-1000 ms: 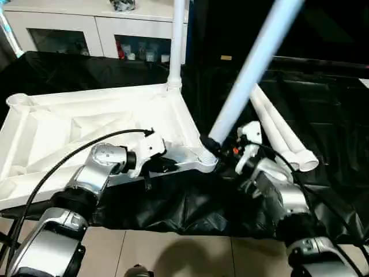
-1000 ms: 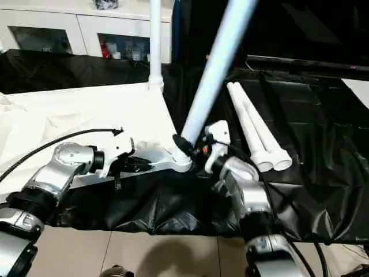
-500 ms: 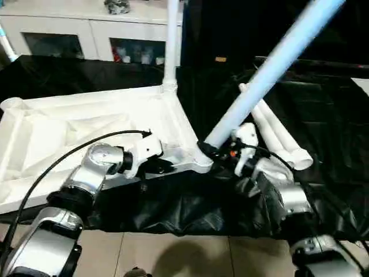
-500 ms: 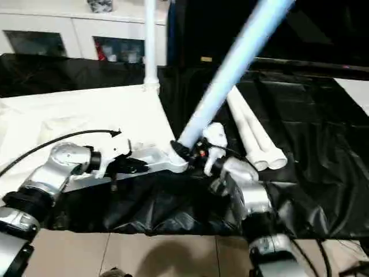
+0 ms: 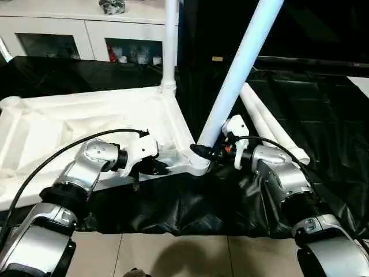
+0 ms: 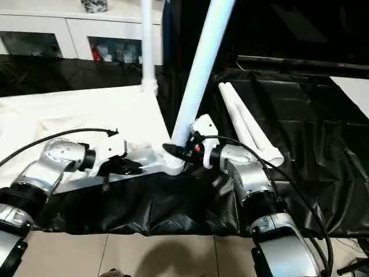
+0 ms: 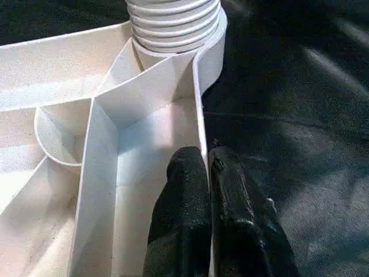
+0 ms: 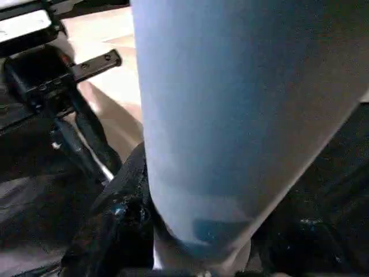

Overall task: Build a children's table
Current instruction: Insert table leg to table base

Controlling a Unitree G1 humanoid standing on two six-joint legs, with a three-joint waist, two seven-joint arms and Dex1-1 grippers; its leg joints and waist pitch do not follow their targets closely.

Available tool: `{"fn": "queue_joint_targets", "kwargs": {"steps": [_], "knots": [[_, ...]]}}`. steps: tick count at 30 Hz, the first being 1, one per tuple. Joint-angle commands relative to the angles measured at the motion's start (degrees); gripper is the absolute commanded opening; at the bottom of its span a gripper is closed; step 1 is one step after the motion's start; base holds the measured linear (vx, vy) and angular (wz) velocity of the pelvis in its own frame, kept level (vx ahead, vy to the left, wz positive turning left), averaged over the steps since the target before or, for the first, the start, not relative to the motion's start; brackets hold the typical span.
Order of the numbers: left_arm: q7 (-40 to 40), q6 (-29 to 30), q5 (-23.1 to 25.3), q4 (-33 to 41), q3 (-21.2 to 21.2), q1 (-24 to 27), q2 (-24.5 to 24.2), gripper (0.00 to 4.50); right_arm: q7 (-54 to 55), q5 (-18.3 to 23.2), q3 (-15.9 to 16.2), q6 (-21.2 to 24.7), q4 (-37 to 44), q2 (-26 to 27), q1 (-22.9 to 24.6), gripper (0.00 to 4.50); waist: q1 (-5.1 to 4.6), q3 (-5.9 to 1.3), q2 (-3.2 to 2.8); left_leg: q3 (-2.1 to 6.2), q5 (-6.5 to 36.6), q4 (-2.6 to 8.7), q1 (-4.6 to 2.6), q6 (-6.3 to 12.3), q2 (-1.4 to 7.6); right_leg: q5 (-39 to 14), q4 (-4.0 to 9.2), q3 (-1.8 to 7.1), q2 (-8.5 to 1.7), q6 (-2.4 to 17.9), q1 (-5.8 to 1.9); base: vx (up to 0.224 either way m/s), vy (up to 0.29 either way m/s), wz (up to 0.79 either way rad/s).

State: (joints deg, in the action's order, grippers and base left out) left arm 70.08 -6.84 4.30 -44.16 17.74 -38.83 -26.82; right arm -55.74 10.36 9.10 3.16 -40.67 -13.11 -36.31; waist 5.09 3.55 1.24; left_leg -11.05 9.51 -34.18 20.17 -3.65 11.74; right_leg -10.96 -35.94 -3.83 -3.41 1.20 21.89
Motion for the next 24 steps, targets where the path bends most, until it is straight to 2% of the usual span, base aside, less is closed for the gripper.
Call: {"fn": "queue_joint_targets", "kwargs": {"steps": [1, 7, 10, 11, 15, 19, 24], "knots": [[3.49, -1.76, 1.49, -0.08, 2.07, -0.41, -0.64, 0.0, -2.23, -4.54, 3.71, 2.61, -4.5, -1.27, 2.25, 1.87, 0.03, -3.44, -0.83, 1.53, 22.3, 4.55, -1.22, -1.92, 2.08, -23.17, 5.73, 3.07, -5.18, 10.62, -1.1, 0.0, 0.0, 0.0], [5.13, -2.77, 1.24, -0.07, 2.31, -1.01, -1.25, 0.0, -3.96, -5.31, 4.76, 0.88, -6.93, -1.22, 1.61, 1.87, 0.02, -3.4, -0.76, 1.63, 23.26, 4.64, -1.32, -2.31, 2.14, -24.64, 5.84, 3.08, -5.31, 10.41, -0.87, 0.0, 0.0, 0.0], [5.41, -2.96, 1.07, -0.05, 2.15, -1.36, -1.12, 0.0, -2.92, -5.51, 4.42, 0.24, -7.93, -0.72, 0.48, 1.87, -0.02, -3.35, -0.65, 1.66, 23.54, 4.63, -1.34, -2.3, 2.11, -25.82, 5.95, 3.09, -5.33, 10.14, -0.8, 0.0, 0.0, 0.0], [5.46, -2.96, 1.02, 0.01, 2.12, -1.41, -1.04, 0.0, -2.53, -5.34, 4.15, 0.3, -8.02, -0.42, 0.06, 1.87, -0.01, -3.34, -0.81, 1.73, 23.81, 4.67, -1.38, -2.37, 2.16, -26.21, 5.98, 3.1, -5.38, 10.02, -0.75, 0.0, 0.0, 0.0], [5.46, -3.29, 1.1, 0.12, 2.24, -1.34, -0.7, 0.0, -2.62, -4.79, 3.82, 0.52, -7.9, 0.33, -0.82, 1.87, -0.1, -3.35, -0.82, 1.8, 24.89, 4.79, -1.48, -2.7, 2.22, -26.0, 5.97, 3.05, -5.26, 9.98, -0.63, 0.0, 0.0, 0.0], [5.64, -3.53, 1.21, 0.36, 2.4, -1.14, -0.53, 0.0, -3.96, -4.93, 4.26, 0.53, -8.06, 0.4, -0.99, 1.87, -0.11, -3.3, -0.7, 1.83, 25.47, 4.8, -1.48, -2.64, 2.21, -27.42, 6.16, 3.09, -5.38, 9.55, -0.57, 0.0, 0.0, 0.0], [7.22, -4.2, 0.32, 0.25, 2.22, -1.19, -0.35, 0.0, -7.46, -5.16, 5.0, -0.62, -8.34, -0.04, -0.15, 1.87, -0.01, -3.37, -0.5, 1.74, 24.82, 4.84, -1.42, -2.37, 2.23, -26.49, 6.07, 3.13, -5.31, 9.74, -0.59, 0.0, 0.0, 0.0]]}}
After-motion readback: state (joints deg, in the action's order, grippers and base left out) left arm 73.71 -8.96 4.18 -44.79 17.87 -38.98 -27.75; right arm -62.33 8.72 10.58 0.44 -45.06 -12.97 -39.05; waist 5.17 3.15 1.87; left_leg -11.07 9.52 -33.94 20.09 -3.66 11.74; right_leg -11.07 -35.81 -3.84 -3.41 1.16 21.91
